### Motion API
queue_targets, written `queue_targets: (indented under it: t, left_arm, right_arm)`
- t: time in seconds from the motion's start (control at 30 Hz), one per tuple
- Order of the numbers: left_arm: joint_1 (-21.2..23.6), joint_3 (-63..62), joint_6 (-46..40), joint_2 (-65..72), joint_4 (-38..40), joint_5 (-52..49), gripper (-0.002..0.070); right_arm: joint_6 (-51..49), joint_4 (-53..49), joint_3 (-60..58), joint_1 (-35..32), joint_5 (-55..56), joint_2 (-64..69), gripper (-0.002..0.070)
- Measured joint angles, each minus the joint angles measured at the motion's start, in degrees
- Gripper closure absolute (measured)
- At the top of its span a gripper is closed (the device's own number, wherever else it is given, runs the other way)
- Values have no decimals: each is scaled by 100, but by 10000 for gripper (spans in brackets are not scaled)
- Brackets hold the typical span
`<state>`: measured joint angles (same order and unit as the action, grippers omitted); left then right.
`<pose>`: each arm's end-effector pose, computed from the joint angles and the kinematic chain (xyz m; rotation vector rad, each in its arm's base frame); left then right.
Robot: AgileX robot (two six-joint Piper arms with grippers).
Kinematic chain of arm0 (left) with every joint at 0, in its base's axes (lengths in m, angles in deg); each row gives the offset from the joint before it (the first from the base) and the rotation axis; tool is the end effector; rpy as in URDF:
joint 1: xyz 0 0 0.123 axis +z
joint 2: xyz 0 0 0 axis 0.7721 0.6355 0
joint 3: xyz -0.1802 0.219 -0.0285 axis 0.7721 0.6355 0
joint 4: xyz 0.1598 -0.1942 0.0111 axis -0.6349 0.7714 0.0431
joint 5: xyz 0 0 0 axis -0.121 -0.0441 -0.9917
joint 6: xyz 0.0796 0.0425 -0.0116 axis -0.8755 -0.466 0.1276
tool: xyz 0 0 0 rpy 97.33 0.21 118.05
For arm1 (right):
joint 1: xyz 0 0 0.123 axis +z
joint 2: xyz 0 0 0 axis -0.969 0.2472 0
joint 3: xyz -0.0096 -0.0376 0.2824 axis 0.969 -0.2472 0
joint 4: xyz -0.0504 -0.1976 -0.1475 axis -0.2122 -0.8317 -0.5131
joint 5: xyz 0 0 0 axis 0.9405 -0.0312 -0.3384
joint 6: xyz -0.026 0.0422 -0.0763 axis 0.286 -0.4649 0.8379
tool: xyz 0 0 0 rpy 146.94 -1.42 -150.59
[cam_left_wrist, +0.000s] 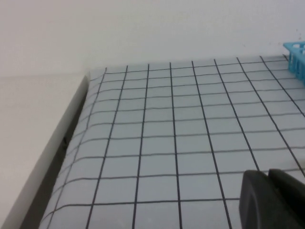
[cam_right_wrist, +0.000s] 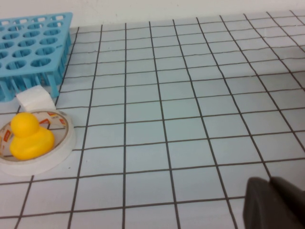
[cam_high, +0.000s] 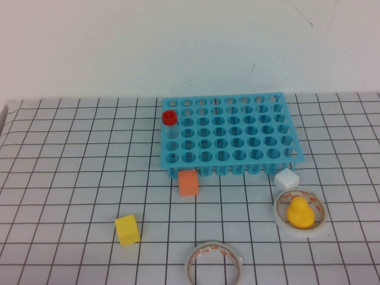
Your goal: Place the test tubes
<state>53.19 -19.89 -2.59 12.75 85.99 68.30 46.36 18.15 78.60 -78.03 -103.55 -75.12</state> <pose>0.0558 0.0018 0.1914 -0.0543 1.6636 0.0067 0.0530 -0.0049 0.1766 0.1086 1.8267 -0.0168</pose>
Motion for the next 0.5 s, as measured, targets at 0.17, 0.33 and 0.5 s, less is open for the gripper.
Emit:
queue_targets:
  t: [0.17,0.33,0.5]
  left_arm:
    - [-156,0,-183,0,-12,-277,676]
    - [-210,0,-706,0,106,-630,676]
    - [-210,-11,-845,0,178,-739,676]
  right_arm:
    - [0,0,0,0,0,0,678]
    - [0,0,0,0,0,0,678]
    - [0,9,0,0,0,0,678]
